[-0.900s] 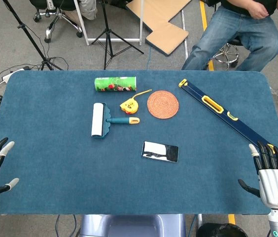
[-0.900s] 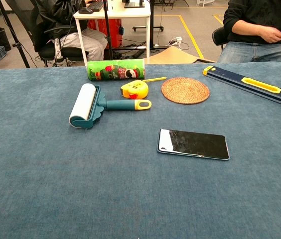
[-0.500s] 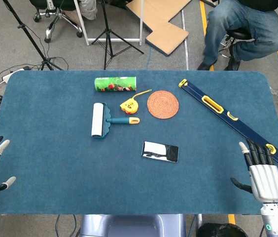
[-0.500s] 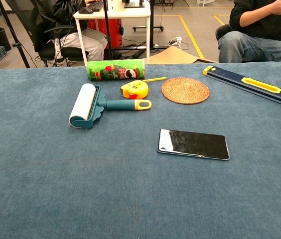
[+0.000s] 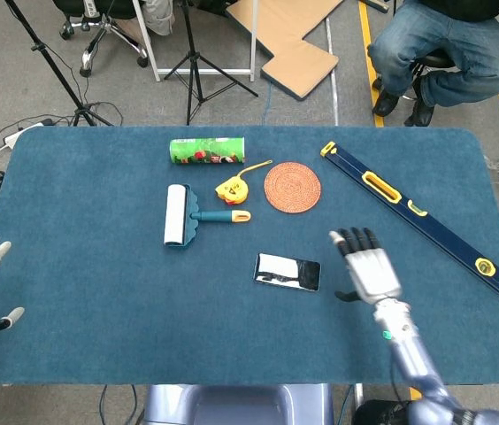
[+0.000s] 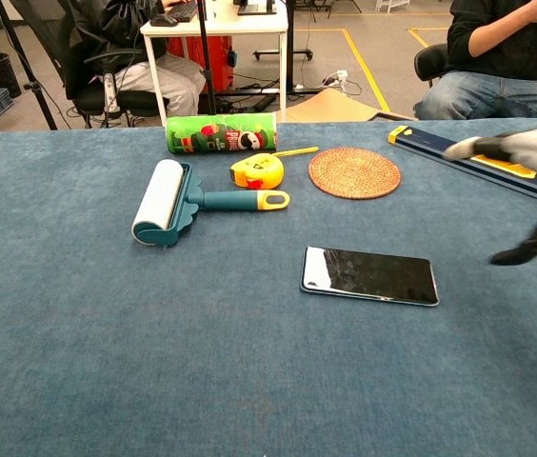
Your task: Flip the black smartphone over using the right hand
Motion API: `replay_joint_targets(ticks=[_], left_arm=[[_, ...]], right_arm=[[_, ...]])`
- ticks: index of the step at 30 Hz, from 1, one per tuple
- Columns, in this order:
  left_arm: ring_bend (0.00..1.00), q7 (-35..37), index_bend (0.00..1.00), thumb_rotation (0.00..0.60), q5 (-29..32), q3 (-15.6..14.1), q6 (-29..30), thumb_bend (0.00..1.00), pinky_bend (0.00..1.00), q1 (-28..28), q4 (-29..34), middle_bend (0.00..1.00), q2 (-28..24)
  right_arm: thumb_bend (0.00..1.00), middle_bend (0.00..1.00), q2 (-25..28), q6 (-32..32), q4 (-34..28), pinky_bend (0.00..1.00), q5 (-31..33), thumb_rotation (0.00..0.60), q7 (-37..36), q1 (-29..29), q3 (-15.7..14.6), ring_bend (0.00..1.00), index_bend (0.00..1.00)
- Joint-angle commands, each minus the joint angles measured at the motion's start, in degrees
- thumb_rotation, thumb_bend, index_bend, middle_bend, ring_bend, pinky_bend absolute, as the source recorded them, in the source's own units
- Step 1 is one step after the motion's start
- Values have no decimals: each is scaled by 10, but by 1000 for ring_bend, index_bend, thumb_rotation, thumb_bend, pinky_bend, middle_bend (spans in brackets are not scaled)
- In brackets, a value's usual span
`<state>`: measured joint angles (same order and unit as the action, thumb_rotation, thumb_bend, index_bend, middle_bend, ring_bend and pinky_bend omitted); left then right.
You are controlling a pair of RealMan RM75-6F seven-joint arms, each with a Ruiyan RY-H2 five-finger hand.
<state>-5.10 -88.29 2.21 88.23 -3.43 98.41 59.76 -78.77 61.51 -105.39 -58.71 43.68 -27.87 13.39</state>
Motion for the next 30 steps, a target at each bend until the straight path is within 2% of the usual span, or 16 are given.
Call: replay_joint_targets(ticks=[1,4,12,19,30], left_arm=[[0,-2,0,600,16,7,-13,0,0,-6,-1,0,1],[0,-6,0,600,27,10,-23,0,0,-11,-2,0,3],[0,-13,0,600,40,14,-32,0,0,-16,-5,0,7],[0,-15,0,600,39,13,-28,0,0,-15,-4,0,7],[0,-8,0,600,41,14,-26,0,0,-14,-3,0,4]], right_arm=[[0,139,-99,-22,45,0,85,600,84,-81,19,0,74],[0,180,-149,2,70,0,112,600,108,-107,22,0,126],[0,223,-228,37,124,0,131,600,149,-153,11,0,196],[0,249,-265,49,176,0,115,600,166,-180,-4,0,224],[0,259,-300,30,235,0,119,600,208,-219,-22,0,225]])
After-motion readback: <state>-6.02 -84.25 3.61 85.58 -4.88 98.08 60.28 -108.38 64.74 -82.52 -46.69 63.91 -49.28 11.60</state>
